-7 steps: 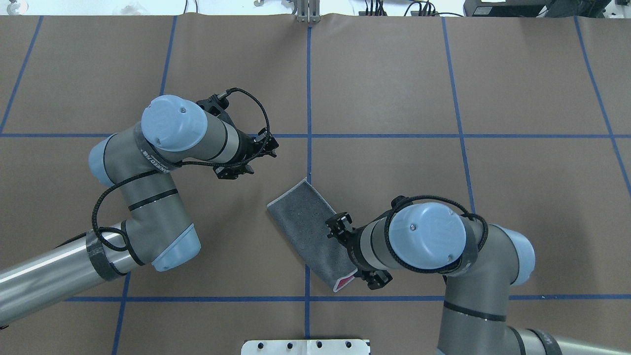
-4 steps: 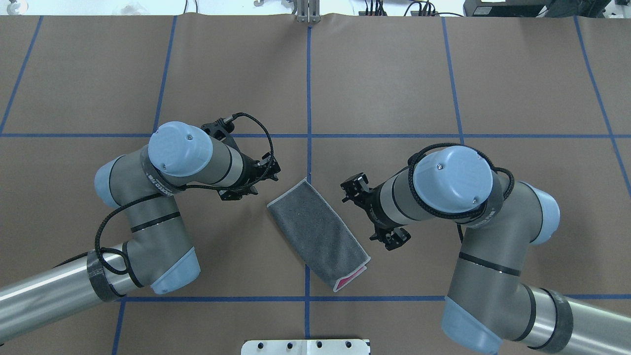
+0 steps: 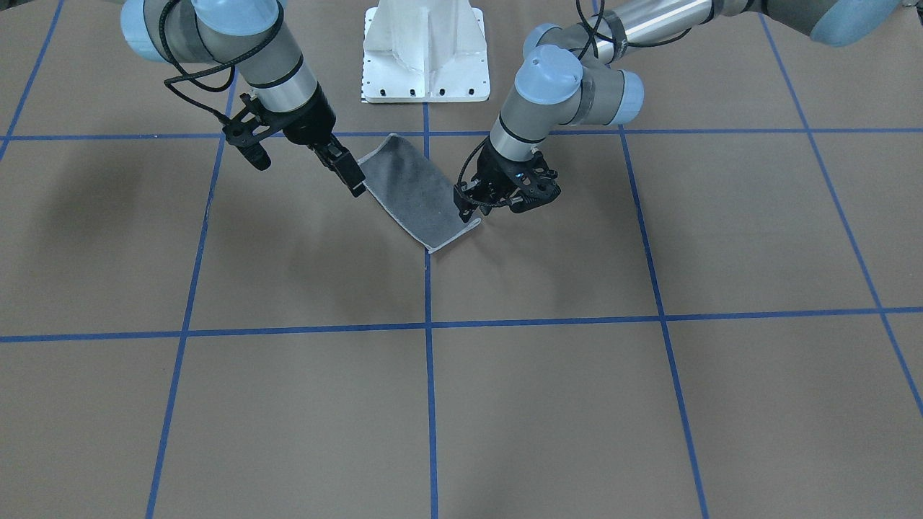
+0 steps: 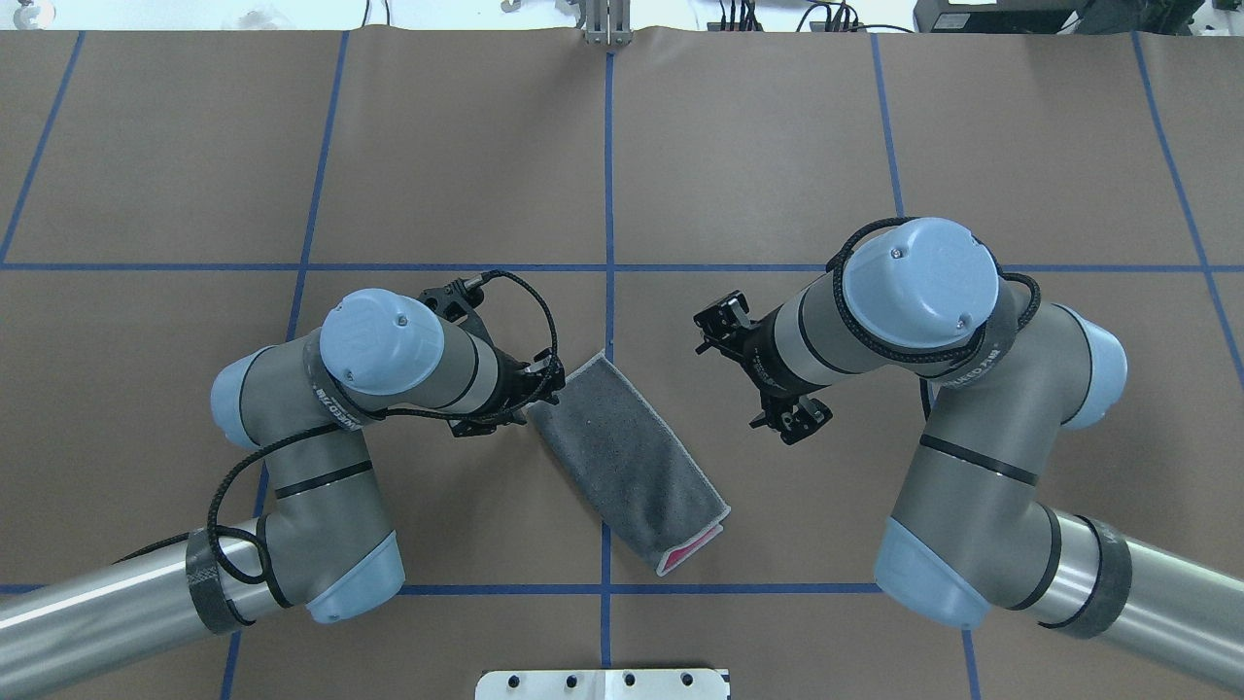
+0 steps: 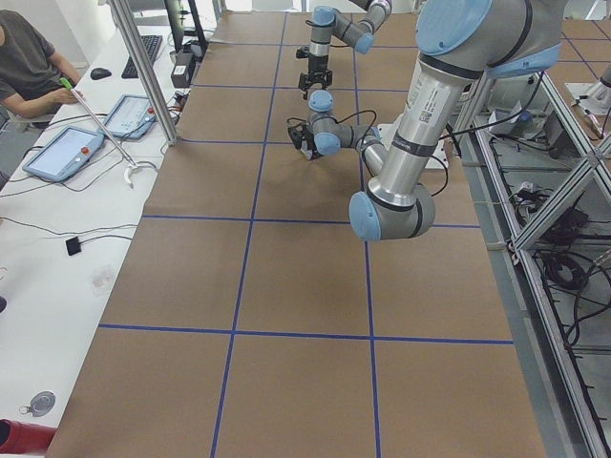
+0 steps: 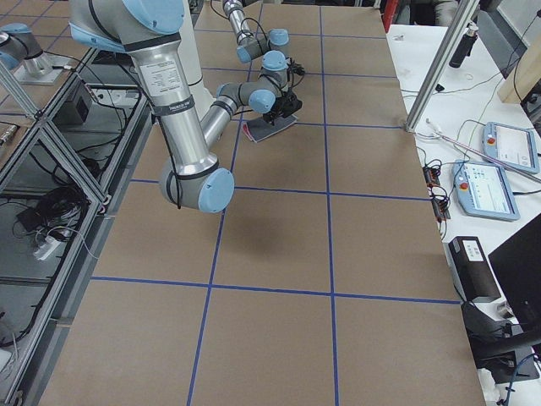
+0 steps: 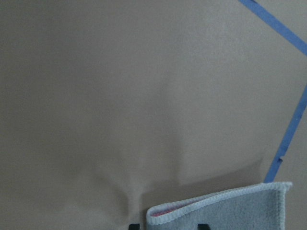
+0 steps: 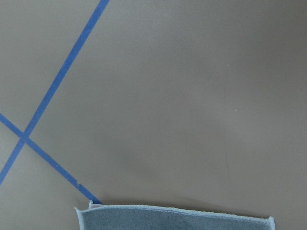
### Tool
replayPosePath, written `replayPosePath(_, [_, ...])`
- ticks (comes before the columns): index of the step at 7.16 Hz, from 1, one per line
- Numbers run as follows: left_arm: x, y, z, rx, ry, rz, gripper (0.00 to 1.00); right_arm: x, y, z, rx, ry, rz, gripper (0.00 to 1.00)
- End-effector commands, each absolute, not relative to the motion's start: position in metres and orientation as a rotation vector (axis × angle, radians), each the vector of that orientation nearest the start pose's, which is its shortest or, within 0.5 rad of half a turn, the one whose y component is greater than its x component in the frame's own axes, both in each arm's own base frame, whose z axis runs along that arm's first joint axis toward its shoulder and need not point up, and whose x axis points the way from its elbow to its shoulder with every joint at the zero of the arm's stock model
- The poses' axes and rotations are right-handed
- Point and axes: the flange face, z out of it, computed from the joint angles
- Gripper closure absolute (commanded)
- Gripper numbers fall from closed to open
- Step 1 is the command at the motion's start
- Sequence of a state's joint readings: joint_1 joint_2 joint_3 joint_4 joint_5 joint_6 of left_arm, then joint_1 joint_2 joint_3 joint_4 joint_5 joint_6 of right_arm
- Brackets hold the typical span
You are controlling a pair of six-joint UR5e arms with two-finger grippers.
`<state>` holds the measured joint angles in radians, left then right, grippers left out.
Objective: Fold towel twice with both arms
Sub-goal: 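Release the towel and raise the right gripper while the left gripper approaches the towel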
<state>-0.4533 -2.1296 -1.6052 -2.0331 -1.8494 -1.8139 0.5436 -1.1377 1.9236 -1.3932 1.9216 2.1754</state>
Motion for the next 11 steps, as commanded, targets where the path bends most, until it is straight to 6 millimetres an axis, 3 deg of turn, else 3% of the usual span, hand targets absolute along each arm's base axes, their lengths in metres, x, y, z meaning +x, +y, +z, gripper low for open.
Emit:
replayPosePath(1, [0.57,-0.394,0.266,-0.141,1.074,-0.473,0.55,-0.455,-0.39,0.243,-0.366,-0.975,0.876,0.0])
replayPosePath(3, [0.571,-0.394,0.268,-0.141,1.071,-0.473,0.57,-0.452,-0.391,0.242,-0.376,-0.976,0.874,0.0])
replayPosePath(4, [0.571,-0.393,0.267,-0.141,1.073,-0.471,0.73,-0.452,-0.392,0.242,-0.377,-0.976,0.872,0.0])
replayPosePath(5, [0.57,-0.394,0.268,-0.14,1.072,-0.471,0.77,-0.45,-0.393,0.241,-0.377,-0.977,0.877,0.0])
replayPosePath(7, [0.57,-0.394,0.268,-0.141,1.072,-0.47,1.0,-0.44,-0.402,0.238,-0.4,-0.984,0.88,0.0])
replayPosePath(9, [0.567,-0.396,0.261,-0.135,1.086,-0.468,1.0,-0.432,-0.409,0.237,-0.408,-0.987,0.888,0.0])
replayPosePath(11, [0.557,-0.416,0.236,-0.064,1.137,-0.413,1.0,-0.427,-0.415,0.237,-0.403,-0.989,0.9,0.0])
